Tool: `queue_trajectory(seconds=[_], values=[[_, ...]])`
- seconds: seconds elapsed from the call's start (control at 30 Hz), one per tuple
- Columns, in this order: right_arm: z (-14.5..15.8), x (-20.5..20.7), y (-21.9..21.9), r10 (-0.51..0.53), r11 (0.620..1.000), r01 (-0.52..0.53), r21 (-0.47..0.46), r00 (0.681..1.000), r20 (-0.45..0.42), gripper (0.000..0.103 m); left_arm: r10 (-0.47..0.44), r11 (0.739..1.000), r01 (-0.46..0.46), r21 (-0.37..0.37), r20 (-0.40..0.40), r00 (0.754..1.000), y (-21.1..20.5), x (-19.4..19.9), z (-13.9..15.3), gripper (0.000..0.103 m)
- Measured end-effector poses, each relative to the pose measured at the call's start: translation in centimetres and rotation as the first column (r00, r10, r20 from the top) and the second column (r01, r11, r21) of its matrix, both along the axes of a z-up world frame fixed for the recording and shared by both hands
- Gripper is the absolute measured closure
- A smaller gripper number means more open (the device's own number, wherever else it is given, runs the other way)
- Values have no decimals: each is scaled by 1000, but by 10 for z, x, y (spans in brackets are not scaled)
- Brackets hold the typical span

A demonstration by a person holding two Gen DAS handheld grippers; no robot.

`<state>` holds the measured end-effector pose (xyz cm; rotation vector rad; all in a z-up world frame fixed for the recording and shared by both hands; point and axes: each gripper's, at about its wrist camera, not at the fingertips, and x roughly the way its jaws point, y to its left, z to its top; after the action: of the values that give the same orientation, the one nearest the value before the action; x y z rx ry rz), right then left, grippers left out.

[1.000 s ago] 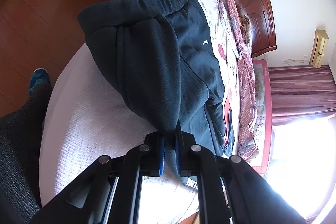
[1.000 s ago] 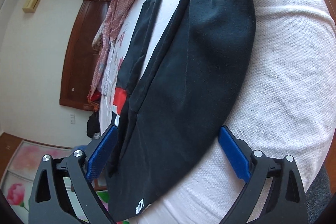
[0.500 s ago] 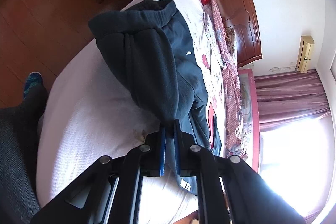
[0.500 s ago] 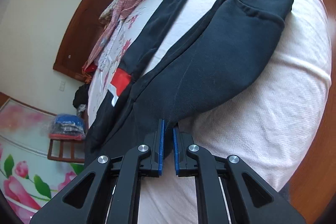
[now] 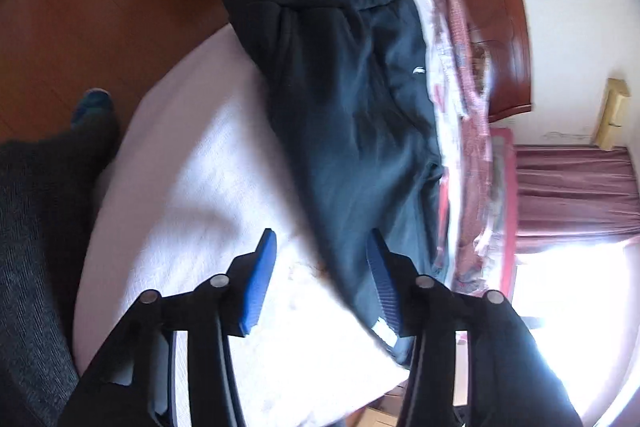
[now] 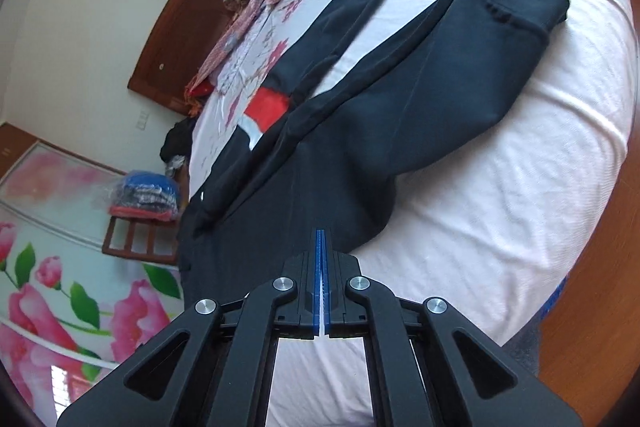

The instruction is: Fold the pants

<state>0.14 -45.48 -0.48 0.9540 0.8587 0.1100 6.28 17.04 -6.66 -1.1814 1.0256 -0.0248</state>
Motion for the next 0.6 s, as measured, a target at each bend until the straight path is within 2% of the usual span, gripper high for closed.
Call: queue_trajectory(seconds=[0.03,0.07,0.1,0.17,0.27,0.37,0.4,0.43,0.47,0.5,0.53,0.57,0.6], values=[[0,2,5,6,1000,-6,1,1000,0,103,20,999,-19,-32,23,1000,2,5,-1,46],[0,4,10,12,1000,-12,14,1000,4,103,29,999,-28,-30,34,999,1,8,-2,44],[0,5,13,15,999,-15,42,1000,18,103,37,999,-37,6,4,999,2,13,-3,44],[4,9,22,30,999,-30,24,999,23,103,77,997,-76,-21,21,997,6,20,-5,44],[6,13,32,55,998,-55,14,998,16,103,93,996,-94,12,60,994,8,31,-3,45],[7,14,40,66,998,-66,4,998,16,103,86,995,-89,39,76,993,9,47,-2,59],[6,11,40,59,998,-59,6,998,13,103,77,995,-81,57,68,995,9,53,-4,79],[3,9,40,47,999,-47,11,999,8,103,68,996,-71,61,44,997,10,58,-9,94],[1,7,40,29,999,-29,15,1000,-5,102,80,996,-82,35,41,996,16,60,-12,94],[-4,3,36,4,1000,-3,30,1000,-19,96,89,996,-90,21,38,995,16,62,-8,96],[-8,0,31,-22,998,23,54,999,-30,67,87,996,-88,34,43,995,16,61,-3,96],[-14,-4,25,-60,995,63,77,997,-51,30,84,995,-87,47,53,995,16,59,3,96],[-19,-8,19,-105,988,111,110,993,-60,25,83,995,-87,49,67,994,15,56,9,97]])
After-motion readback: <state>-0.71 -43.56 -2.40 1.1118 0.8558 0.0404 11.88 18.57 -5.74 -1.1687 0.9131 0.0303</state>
